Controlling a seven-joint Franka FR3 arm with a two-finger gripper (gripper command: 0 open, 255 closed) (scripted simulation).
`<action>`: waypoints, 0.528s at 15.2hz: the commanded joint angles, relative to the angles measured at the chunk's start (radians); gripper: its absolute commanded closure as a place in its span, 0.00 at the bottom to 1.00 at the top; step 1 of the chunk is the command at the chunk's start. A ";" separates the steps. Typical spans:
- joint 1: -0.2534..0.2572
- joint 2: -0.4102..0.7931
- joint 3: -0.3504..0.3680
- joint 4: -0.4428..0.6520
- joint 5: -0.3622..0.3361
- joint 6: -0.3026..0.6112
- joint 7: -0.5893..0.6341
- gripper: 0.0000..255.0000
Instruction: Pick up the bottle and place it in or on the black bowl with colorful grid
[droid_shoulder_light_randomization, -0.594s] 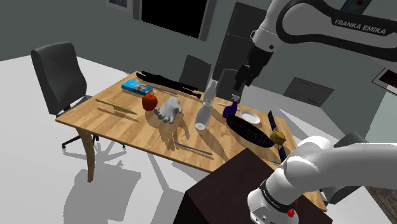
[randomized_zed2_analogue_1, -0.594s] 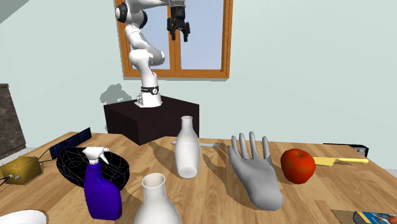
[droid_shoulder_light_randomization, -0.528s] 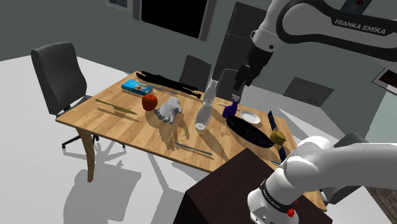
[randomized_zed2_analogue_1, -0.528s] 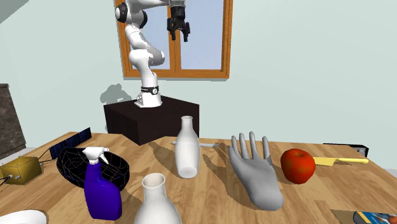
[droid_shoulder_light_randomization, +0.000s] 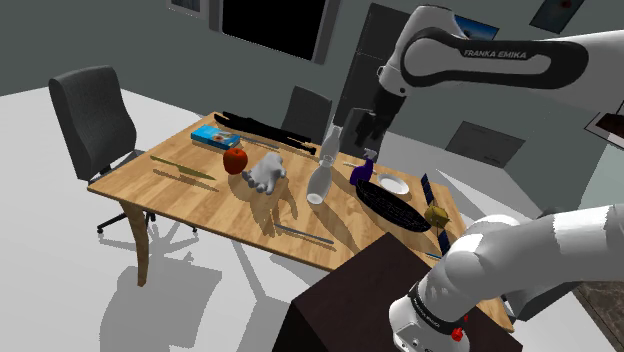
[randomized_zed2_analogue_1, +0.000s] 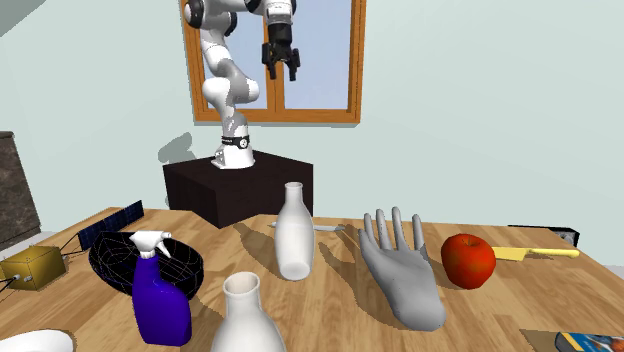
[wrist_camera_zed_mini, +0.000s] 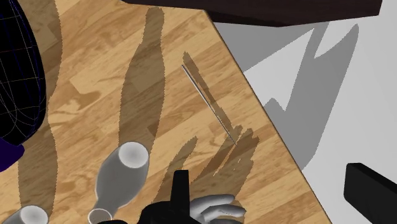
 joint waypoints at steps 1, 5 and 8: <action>-0.006 0.056 -0.019 -0.007 -0.007 0.065 -0.022 0.00; -0.017 0.188 -0.063 0.016 -0.015 0.175 -0.074 0.00; -0.024 0.294 -0.093 0.048 -0.011 0.250 -0.115 0.00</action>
